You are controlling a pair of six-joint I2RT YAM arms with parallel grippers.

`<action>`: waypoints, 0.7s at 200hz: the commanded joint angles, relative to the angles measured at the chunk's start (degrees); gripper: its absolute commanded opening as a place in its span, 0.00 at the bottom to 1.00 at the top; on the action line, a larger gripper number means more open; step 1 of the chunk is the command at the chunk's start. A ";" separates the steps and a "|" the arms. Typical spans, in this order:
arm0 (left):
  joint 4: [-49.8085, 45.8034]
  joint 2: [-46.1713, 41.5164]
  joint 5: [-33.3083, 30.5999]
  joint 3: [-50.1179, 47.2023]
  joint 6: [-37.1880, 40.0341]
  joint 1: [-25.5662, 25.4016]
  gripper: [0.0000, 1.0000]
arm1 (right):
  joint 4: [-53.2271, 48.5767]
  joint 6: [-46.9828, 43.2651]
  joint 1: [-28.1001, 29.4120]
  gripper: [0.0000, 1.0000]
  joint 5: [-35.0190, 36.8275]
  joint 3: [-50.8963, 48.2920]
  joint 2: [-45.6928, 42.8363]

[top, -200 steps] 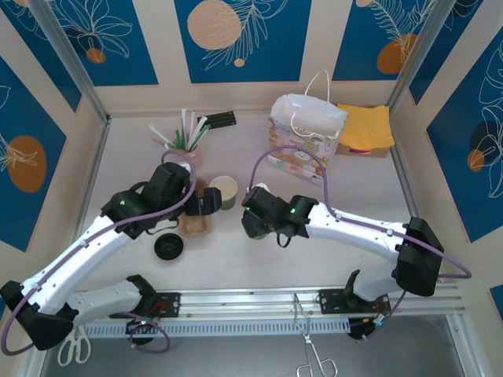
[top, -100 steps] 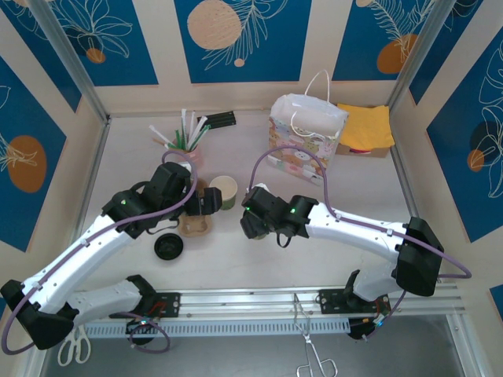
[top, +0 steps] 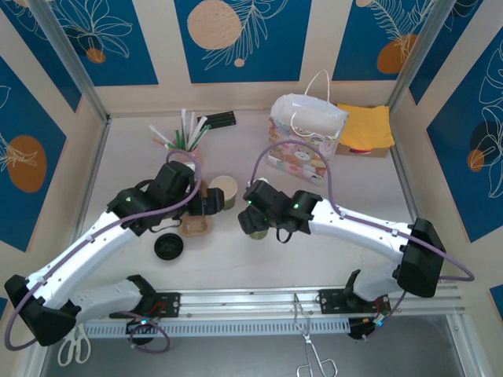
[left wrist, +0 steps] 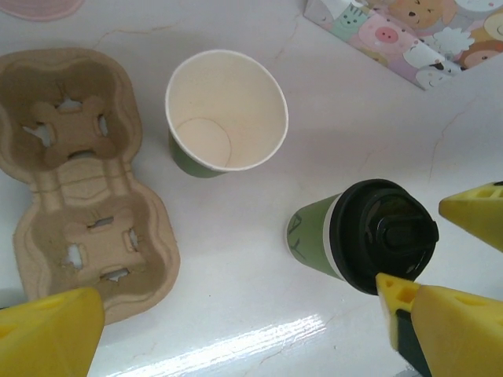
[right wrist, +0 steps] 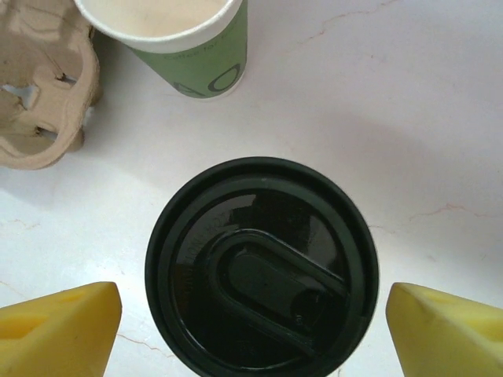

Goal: Pack the takeout coffee

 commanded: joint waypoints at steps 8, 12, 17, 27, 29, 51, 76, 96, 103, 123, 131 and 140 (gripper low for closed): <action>4.21 2.00 5.77 -1.81 -2.19 -0.75 1.00 | -0.16 3.45 -3.83 0.84 -6.19 -0.83 -5.15; 4.68 2.19 5.99 -2.02 -2.40 -0.90 1.00 | -0.15 3.62 -4.25 0.84 -6.75 -1.14 -5.62; 5.27 2.53 6.20 -2.19 -2.67 -1.07 1.00 | -0.15 4.09 -4.80 0.84 -7.41 -1.55 -6.18; 6.00 3.21 6.48 -2.37 -3.40 -1.34 1.00 | -0.23 4.97 -6.11 0.84 -9.15 -2.50 -7.27; 6.21 3.37 6.58 -2.41 -3.54 -1.35 1.00 | -0.28 5.21 -6.47 0.84 -9.49 -2.68 -7.57; 7.64 5.78 8.23 -2.55 -5.51 -2.33 0.95 | 0.99 7.37 -9.96 0.80 -14.22 -5.92 -10.54; 9.63 8.78 9.23 -3.13 -7.87 -3.92 0.87 | 2.63 9.54 -13.72 0.74 -19.01 -9.29 -13.55; 11.81 10.72 10.70 -3.69 -9.43 -4.68 0.83 | 3.64 10.93 -16.04 0.68 -22.34 -11.51 -15.17; 12.28 11.32 11.14 -3.66 -9.75 -5.00 0.81 | 3.95 11.26 -16.68 0.66 -23.38 -12.15 -15.50; 13.05 13.43 12.34 -3.18 -9.91 -5.49 0.79 | 4.69 12.08 -17.84 0.63 -25.54 -13.60 -16.20; 13.29 14.38 12.91 -2.84 -9.82 -5.75 0.76 | 5.06 12.32 -18.13 0.63 -26.33 -14.08 -16.31; 13.61 15.34 13.50 -2.54 -9.81 -5.88 0.75 | 5.50 12.52 -18.38 0.63 -27.17 -14.42 -16.31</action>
